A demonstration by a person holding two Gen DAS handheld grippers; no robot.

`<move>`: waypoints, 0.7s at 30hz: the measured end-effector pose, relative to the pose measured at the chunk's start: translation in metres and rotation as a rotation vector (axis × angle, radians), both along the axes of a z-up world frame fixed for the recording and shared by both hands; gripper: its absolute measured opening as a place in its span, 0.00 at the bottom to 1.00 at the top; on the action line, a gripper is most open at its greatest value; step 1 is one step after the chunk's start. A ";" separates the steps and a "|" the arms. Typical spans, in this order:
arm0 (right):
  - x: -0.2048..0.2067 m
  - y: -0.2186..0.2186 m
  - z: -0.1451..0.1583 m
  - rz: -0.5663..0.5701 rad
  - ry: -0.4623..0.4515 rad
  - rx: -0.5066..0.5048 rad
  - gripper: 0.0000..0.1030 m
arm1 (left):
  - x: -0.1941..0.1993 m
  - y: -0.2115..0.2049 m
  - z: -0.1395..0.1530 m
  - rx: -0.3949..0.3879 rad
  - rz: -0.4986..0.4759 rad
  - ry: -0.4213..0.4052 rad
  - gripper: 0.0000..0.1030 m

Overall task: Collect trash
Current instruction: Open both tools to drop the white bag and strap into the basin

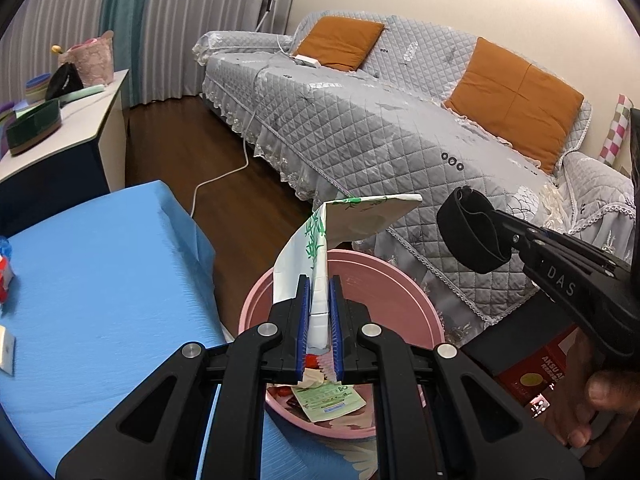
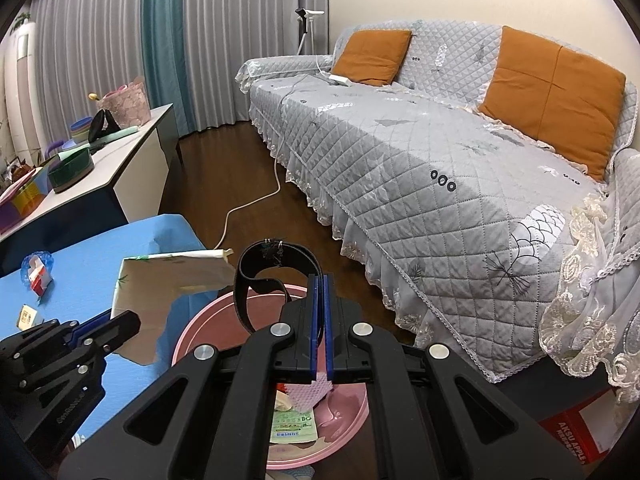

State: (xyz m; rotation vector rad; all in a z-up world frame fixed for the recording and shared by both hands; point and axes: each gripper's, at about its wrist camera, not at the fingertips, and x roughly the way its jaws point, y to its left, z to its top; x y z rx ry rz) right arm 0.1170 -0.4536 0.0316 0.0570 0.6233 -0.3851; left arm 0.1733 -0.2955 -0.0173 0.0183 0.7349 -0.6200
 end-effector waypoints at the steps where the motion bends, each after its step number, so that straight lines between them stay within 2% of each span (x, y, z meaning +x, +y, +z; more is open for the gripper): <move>1: 0.000 0.000 -0.001 0.001 0.002 0.000 0.03 | 0.001 0.000 -0.001 -0.001 -0.002 0.002 0.09; 4: 0.002 -0.001 -0.003 0.003 0.011 0.005 0.03 | 0.004 -0.003 -0.002 -0.001 -0.009 0.017 0.11; 6: 0.005 -0.002 -0.007 0.011 0.031 0.019 0.07 | 0.008 -0.005 -0.004 0.001 -0.010 0.032 0.17; 7: 0.008 -0.003 -0.009 0.009 0.046 0.024 0.08 | 0.009 -0.005 -0.005 -0.001 -0.007 0.043 0.31; 8: 0.010 -0.003 -0.012 0.006 0.065 0.029 0.13 | 0.011 -0.003 -0.005 -0.007 -0.005 0.048 0.41; 10: 0.011 -0.003 -0.014 0.001 0.069 0.029 0.45 | 0.012 0.002 -0.004 -0.013 0.011 0.050 0.42; 11: 0.010 -0.003 -0.013 -0.007 0.065 0.024 0.50 | 0.012 0.005 -0.003 -0.014 0.018 0.050 0.42; 17: 0.009 -0.007 -0.005 -0.052 0.022 0.041 0.51 | 0.010 0.029 0.005 -0.008 0.043 0.023 0.42; 21: 0.010 0.002 0.003 -0.040 -0.014 0.034 0.51 | 0.008 0.061 0.013 -0.004 0.095 0.002 0.42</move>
